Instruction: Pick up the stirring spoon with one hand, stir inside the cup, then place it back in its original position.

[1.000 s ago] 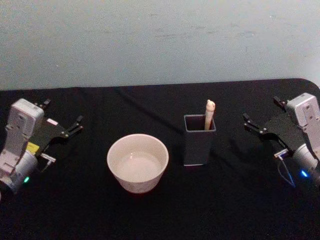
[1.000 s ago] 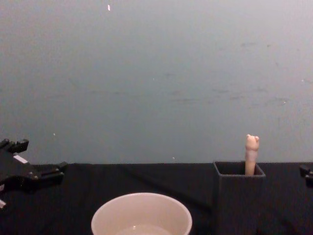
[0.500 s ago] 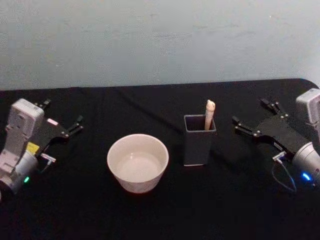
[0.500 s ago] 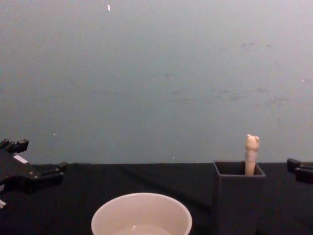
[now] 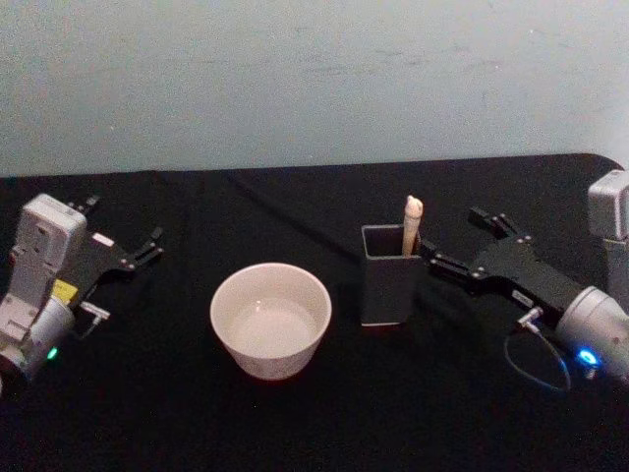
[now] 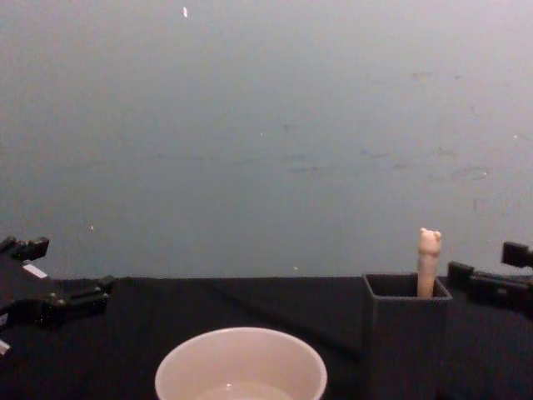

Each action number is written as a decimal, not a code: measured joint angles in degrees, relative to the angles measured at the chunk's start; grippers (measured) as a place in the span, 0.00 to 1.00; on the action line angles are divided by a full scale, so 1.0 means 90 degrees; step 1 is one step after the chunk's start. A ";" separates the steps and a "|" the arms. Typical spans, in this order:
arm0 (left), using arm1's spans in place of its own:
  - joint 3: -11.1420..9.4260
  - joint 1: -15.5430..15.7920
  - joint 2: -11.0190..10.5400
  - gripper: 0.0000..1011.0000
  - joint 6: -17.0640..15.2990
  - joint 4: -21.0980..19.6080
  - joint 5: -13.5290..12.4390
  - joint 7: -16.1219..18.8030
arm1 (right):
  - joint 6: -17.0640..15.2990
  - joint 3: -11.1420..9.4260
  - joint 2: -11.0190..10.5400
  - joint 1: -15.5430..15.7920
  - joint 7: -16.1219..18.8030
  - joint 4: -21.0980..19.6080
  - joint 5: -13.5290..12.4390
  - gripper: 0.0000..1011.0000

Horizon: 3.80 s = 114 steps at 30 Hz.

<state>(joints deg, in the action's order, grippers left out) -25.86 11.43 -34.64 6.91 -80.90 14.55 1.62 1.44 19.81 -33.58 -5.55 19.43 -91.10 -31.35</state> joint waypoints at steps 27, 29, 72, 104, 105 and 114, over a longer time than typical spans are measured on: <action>0.0000 0.0000 0.0000 0.99 0.0000 0.0000 0.0000 0.0000 | -0.0110 0.0197 0.1062 -0.1005 0.0324 0.1157 0.0599 0.99; 0.0000 0.0000 0.0000 0.99 0.0000 0.0000 0.0000 0.0000 | -0.0113 0.0187 0.1086 -0.1019 0.0348 0.1171 0.0648 0.99; 0.0000 0.0000 0.0000 0.99 0.0000 0.0000 0.0000 0.0000 | -0.0109 0.0183 0.1074 -0.1011 0.0336 0.1157 0.0617 0.21; 0.0000 0.0000 0.0000 0.99 0.0000 0.0000 0.0000 0.0000 | 0.0299 0.0008 0.1232 -0.1837 0.1359 0.0741 -0.0192 0.21; 0.0000 0.0000 0.0000 0.99 0.0000 0.0000 0.0000 0.0000 | 0.0361 0.0092 0.1279 -0.1947 0.1474 0.0845 -0.0220 0.21; 0.0000 0.0000 0.0000 0.99 0.0000 0.0000 0.0000 0.0000 | 0.0736 0.0604 0.1574 -0.2526 0.2234 0.1525 -0.0385 0.21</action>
<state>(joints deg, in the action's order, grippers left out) -25.86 11.43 -34.64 6.91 -80.90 14.55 1.62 8.07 25.25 -19.41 -28.29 39.53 -77.37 -34.81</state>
